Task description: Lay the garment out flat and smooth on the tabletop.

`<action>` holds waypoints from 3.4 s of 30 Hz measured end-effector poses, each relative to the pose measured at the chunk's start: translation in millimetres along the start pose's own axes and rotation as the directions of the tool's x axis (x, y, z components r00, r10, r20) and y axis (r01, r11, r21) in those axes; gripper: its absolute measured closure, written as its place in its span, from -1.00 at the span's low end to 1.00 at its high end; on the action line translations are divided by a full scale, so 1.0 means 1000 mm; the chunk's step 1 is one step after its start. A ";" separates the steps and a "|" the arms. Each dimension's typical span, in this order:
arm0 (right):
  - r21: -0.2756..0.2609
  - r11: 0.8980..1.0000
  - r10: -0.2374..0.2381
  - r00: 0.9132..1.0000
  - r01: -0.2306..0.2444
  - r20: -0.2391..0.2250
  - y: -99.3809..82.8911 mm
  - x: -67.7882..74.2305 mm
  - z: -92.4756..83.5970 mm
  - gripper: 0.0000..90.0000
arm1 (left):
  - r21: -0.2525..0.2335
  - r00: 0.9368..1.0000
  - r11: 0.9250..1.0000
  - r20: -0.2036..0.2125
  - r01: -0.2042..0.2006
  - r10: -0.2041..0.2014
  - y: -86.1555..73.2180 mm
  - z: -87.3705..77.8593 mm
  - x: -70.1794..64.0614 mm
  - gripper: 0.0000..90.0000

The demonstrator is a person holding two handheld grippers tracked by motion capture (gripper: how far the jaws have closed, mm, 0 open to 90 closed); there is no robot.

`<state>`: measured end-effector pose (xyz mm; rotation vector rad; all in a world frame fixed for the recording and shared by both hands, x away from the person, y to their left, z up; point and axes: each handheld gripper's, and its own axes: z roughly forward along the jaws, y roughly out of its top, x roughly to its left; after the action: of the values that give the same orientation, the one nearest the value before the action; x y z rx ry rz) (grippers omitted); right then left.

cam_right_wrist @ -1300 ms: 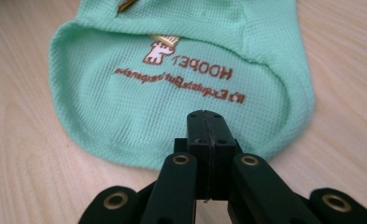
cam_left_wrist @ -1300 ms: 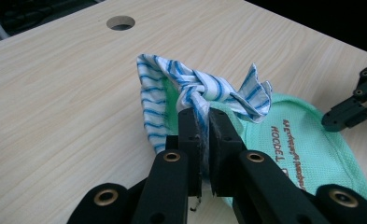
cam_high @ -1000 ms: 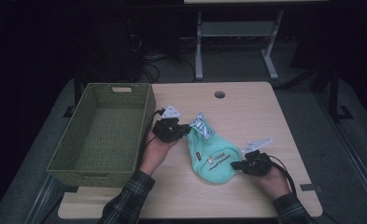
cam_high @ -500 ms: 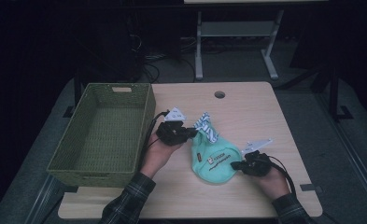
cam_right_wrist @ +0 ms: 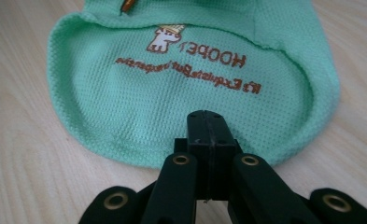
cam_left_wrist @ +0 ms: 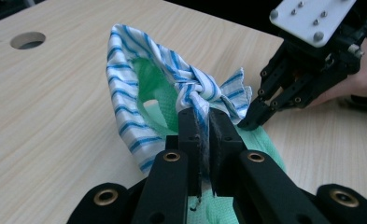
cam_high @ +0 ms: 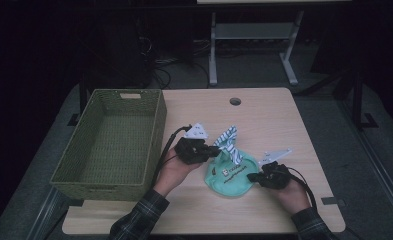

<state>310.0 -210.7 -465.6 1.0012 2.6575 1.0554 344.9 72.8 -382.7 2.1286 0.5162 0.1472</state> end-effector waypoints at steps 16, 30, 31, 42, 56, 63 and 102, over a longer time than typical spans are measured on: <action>-0.045 0.999 0.030 0.997 -0.027 0.066 -0.004 -0.013 -0.019 1.00 | 0.050 0.998 0.998 0.050 -0.038 0.035 -0.005 0.023 -0.016 0.87; -0.045 0.999 0.021 0.997 -0.018 0.070 -0.005 -0.014 -0.022 1.00 | 0.087 0.997 0.995 0.068 -0.043 0.037 -0.008 0.036 -0.023 0.60; -0.046 0.999 0.022 0.997 -0.019 0.071 -0.005 -0.014 -0.022 1.00 | 0.078 0.997 0.997 0.070 -0.030 0.024 -0.006 0.035 -0.023 0.54; -0.053 0.998 0.027 0.998 -0.023 0.065 -0.005 -0.014 -0.023 1.00 | 0.032 0.997 0.999 0.070 0.021 -0.024 0.010 0.024 -0.009 0.67; -0.085 0.996 -0.016 1.000 0.015 -0.004 0.003 0.000 -0.019 1.00 | 0.111 0.992 0.989 0.059 0.103 -0.110 -0.003 0.060 0.021 0.99; -0.094 0.995 -0.047 0.997 0.041 -0.055 0.011 0.014 -0.010 1.00 | 0.120 0.989 0.988 0.094 0.101 -0.112 -0.006 0.070 0.014 0.99; -0.106 0.994 0.042 0.994 -0.032 0.100 -0.014 -0.021 -0.033 1.00 | 0.170 0.968 0.985 0.242 0.021 -0.063 -0.009 0.097 -0.024 0.99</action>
<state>307.8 -250.4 -452.3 1.0576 2.4853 1.1058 348.7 -7.0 -443.7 2.2559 0.4384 -0.1899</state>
